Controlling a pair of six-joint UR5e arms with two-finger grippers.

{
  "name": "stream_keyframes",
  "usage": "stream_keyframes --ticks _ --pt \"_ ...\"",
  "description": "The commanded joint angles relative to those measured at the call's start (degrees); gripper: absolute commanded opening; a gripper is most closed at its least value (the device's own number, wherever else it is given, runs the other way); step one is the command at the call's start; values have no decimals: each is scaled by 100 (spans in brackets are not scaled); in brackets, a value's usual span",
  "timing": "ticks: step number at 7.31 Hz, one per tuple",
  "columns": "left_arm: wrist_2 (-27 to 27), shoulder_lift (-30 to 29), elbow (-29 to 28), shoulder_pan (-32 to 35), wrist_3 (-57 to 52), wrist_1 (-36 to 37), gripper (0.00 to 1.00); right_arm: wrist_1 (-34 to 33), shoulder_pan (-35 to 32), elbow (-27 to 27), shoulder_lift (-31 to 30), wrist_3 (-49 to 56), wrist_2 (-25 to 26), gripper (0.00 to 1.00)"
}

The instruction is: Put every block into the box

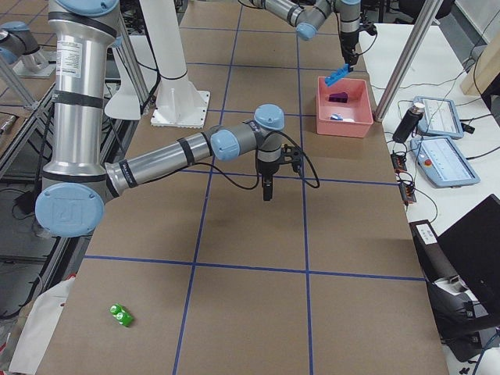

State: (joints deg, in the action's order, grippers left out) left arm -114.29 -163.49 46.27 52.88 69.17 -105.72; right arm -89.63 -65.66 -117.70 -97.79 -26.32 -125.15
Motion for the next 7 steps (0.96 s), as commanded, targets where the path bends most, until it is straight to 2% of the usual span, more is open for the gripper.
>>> stream_keyframes --ticks 1,2,3,4,5,6,7 --pt "74 -69 -382 -119 150 -291 41 7 -192 -182 -554 635 0 99" --pt "57 -77 -382 -154 123 -291 63 -2 -306 -174 -713 985 -9 99" --pt "48 -77 -374 -198 106 -300 92 7 -429 -183 -854 1215 -18 99" --pt "30 -69 -347 -225 97 -300 100 7 -474 -209 -969 1252 -9 99" --pt "21 -51 -286 -234 79 -300 100 25 -483 -218 -1152 1444 -18 99" --pt "21 -8 -138 -269 -251 -283 100 451 -526 -192 -1563 1533 -18 99" --pt "4 532 412 -286 -838 -274 100 1256 -562 -104 -2203 1525 -18 99"
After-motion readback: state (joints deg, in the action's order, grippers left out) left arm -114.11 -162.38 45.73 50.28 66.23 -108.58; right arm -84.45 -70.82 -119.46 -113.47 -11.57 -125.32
